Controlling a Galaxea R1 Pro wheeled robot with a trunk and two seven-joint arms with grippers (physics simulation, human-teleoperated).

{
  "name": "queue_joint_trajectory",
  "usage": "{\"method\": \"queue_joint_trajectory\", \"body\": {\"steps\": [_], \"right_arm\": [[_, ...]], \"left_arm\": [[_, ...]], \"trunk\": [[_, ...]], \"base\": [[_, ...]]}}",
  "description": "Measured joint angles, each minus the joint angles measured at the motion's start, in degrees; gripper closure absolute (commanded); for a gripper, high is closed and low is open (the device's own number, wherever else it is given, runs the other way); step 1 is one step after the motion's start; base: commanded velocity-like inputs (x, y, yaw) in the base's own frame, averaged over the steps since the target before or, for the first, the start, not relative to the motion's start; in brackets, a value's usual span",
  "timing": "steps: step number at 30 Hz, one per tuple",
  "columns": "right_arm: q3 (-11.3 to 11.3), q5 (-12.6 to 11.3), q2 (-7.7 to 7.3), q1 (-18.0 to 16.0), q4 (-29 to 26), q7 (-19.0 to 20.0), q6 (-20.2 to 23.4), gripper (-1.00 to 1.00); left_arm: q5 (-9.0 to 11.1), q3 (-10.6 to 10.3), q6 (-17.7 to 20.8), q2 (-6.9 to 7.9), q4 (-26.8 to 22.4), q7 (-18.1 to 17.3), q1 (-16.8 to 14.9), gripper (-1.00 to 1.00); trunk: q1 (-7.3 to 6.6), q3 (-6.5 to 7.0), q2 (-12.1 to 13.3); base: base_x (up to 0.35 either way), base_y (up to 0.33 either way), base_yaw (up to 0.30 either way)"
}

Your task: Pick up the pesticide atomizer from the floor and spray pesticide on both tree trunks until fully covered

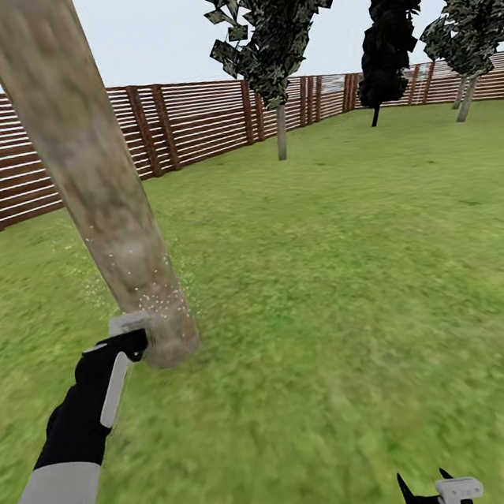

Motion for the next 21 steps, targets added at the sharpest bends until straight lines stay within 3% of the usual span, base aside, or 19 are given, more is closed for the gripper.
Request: {"method": "queue_joint_trajectory", "body": {"steps": [2,5,7,8,10,14,19,21], "right_arm": [[0.0,0.0,-0.01,0.0,0.0,0.0,0.0,-1.00],[0.0,0.0,-0.01,0.0,0.0,0.0,0.0,-1.00],[0.0,0.0,-0.02,0.0,0.0,0.0,0.0,-1.00],[0.0,0.0,-0.01,0.0,0.0,0.0,0.0,-1.00],[0.0,0.0,0.00,0.0,0.0,0.0,0.0,-1.00],[0.0,0.0,-0.01,0.0,0.0,0.0,0.0,-1.00],[0.0,0.0,-0.02,0.0,0.0,0.0,0.0,-1.00],[0.0,0.0,-0.02,0.0,0.0,0.0,0.0,-1.00]], "left_arm": [[0.6,0.7,0.1,-0.71,0.0,0.0,-0.5,1.00],[-0.3,0.8,1.7,-1.18,0.0,0.1,-0.9,1.00],[-0.8,1.2,2.2,0.02,0.1,0.0,-0.9,1.00],[-0.8,1.3,2.3,2.26,0.3,0.0,-1.0,1.00],[-0.3,1.3,2.3,4.69,0.9,-0.1,-0.3,1.00],[0.1,1.0,2.2,4.50,0.8,0.0,0.0,1.00],[-0.1,0.8,2.3,4.37,0.2,0.0,-0.1,1.00],[-0.9,2.5,2.5,6.17,0.4,0.0,-0.9,1.00]], "trunk": [[0.00,0.00,0.0],[0.00,0.00,0.0],[0.00,0.00,0.0],[0.00,0.00,0.0],[0.00,0.00,0.0],[0.00,0.00,0.0],[0.00,0.00,0.0],[0.00,0.00,0.0]], "base": [[0.000,0.000,0.000],[0.000,0.000,0.000],[0.000,0.000,0.000],[0.000,0.000,0.000],[0.003,0.000,0.000],[0.256,0.000,0.000],[0.051,0.000,0.000],[0.000,0.000,0.000]]}}
